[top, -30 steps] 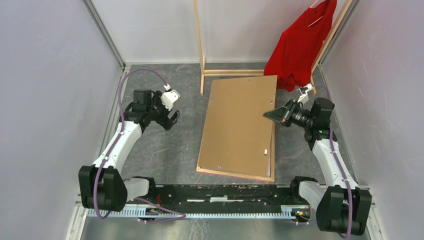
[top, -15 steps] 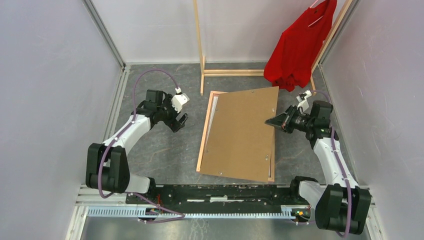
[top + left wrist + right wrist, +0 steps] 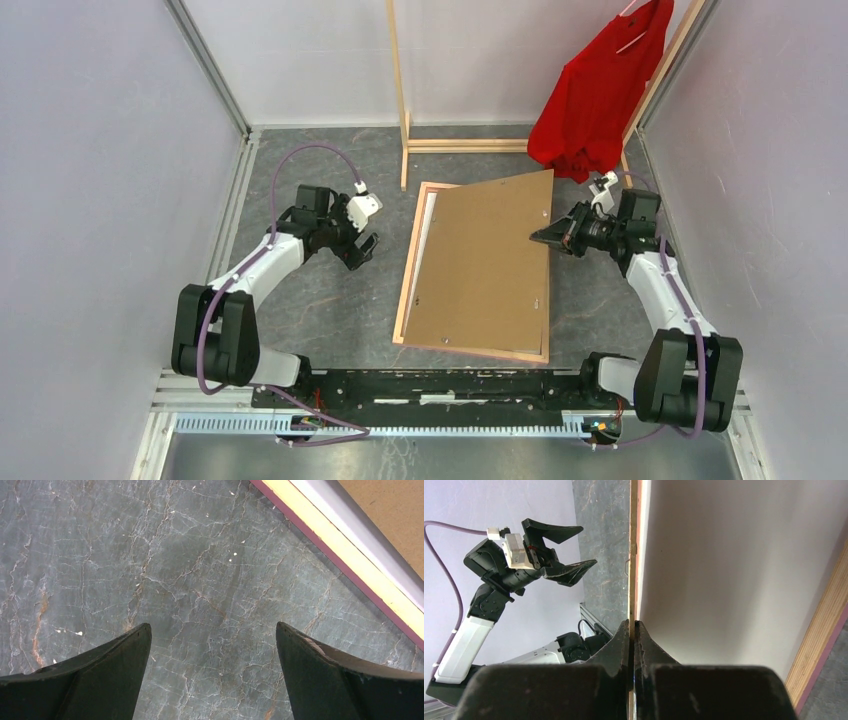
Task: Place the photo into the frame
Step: Turn over the photo frame item on the photo frame.
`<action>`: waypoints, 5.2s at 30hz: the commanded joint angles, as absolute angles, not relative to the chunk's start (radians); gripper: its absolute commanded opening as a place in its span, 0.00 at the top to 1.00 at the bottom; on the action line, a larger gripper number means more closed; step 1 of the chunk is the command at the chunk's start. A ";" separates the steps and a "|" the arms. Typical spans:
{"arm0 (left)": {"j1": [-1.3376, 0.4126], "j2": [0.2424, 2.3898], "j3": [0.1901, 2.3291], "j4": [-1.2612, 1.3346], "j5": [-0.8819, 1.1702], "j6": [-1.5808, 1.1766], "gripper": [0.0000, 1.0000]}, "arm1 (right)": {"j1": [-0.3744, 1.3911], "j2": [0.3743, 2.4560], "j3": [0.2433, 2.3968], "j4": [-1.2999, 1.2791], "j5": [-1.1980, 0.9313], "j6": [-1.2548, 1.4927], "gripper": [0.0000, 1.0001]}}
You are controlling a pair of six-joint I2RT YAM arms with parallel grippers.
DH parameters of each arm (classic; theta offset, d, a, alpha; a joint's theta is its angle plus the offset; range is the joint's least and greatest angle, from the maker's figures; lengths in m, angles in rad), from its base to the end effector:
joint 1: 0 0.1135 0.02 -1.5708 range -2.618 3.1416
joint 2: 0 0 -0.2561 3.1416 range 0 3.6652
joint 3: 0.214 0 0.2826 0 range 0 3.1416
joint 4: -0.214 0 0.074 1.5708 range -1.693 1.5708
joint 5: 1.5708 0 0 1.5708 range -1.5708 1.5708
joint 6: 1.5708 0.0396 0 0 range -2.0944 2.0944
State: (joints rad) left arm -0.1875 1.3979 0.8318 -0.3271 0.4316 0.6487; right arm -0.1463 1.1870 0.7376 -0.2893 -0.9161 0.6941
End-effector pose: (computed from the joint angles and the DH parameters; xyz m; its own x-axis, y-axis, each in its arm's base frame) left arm 0.3016 -0.0741 0.1826 -0.3520 0.6253 -0.6965 0.8027 0.5844 0.1191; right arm 0.2731 -0.0085 0.2190 -0.8264 0.5155 -0.2266 0.0484 0.4660 0.8835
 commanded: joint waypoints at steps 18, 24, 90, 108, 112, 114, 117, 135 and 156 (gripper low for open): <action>-0.208 1.402 0.819 -0.321 0.465 0.706 0.00 | -0.149 1.297 0.796 -0.121 -0.996 0.703 1.00; -0.217 1.406 0.816 -0.334 0.455 0.707 0.00 | -0.149 1.319 0.799 -0.087 -1.005 0.715 1.00; -0.344 1.463 0.803 -0.337 0.399 0.696 0.02 | -0.149 1.500 0.805 0.034 -1.014 0.709 1.00; -0.374 1.543 0.775 -0.270 0.378 0.682 0.03 | -0.119 1.461 0.672 0.163 -0.983 0.774 1.00; -0.376 1.555 0.772 -0.262 0.380 0.684 0.03 | -0.084 1.470 0.650 0.166 -0.975 0.748 1.00; -0.376 1.555 0.768 -0.261 0.384 0.687 0.03 | -0.068 1.478 0.646 0.165 -0.969 0.733 1.00; -0.376 1.543 0.763 -0.275 0.393 0.700 0.05 | -0.044 1.483 0.644 0.129 -0.948 0.692 1.00; -0.310 1.399 0.799 -0.409 0.412 0.787 0.03 | 0.148 1.404 0.705 -0.178 -0.550 0.486 0.31; -0.178 1.383 0.909 -0.472 0.494 0.703 0.00 | 0.200 1.141 0.750 -0.235 -0.275 0.427 0.02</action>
